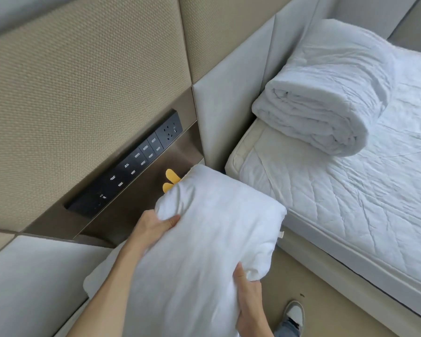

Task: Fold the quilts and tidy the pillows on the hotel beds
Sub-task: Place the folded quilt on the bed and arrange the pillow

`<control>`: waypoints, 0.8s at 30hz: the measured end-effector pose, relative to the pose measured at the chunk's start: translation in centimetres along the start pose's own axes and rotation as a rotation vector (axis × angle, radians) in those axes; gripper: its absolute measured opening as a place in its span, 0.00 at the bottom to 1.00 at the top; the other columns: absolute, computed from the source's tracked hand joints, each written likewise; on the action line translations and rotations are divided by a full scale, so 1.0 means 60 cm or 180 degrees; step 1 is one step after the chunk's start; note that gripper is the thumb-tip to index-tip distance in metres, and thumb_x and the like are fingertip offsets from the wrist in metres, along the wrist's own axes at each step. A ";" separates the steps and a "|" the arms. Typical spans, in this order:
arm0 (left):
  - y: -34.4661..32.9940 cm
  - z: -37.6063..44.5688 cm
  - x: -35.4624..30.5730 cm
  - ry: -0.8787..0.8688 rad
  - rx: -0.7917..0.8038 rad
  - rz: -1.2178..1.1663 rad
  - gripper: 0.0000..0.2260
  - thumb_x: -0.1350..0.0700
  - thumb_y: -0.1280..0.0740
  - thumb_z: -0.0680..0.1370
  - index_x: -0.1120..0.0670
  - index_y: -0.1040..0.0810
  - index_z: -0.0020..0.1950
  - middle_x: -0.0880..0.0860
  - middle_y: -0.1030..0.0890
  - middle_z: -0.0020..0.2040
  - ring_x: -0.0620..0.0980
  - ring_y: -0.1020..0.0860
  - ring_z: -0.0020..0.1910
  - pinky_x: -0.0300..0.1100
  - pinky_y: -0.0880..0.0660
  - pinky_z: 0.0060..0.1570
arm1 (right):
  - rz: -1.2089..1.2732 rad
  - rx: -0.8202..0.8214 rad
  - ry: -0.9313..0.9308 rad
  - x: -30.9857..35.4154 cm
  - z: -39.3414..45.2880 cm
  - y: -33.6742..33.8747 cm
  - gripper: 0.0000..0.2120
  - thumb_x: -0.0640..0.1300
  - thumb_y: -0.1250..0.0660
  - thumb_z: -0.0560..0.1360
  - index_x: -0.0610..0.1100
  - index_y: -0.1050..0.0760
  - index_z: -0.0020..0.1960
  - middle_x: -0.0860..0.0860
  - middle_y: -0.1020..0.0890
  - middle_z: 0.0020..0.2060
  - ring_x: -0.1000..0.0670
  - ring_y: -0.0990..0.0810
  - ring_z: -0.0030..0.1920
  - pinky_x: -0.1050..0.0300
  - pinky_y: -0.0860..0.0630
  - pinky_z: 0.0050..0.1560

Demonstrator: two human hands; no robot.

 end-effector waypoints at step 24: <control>-0.089 -0.187 -0.706 -0.1624 -0.0938 -0.0489 0.19 0.41 0.24 0.72 0.54 0.24 0.44 0.48 0.22 0.40 0.55 0.22 0.48 0.50 0.24 0.52 | 0.0946 0.0776 0.1484 0.668 0.016 0.134 0.20 0.46 0.30 0.78 0.43 0.25 0.69 0.43 0.15 0.59 0.41 0.15 0.59 0.36 0.22 0.63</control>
Point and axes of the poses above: each hand's wrist, its own z-axis towards the middle knuckle, its own y-axis out of the back of the hand, x = y × z, the point moved 1 cm from there along z, towards the middle knuckle
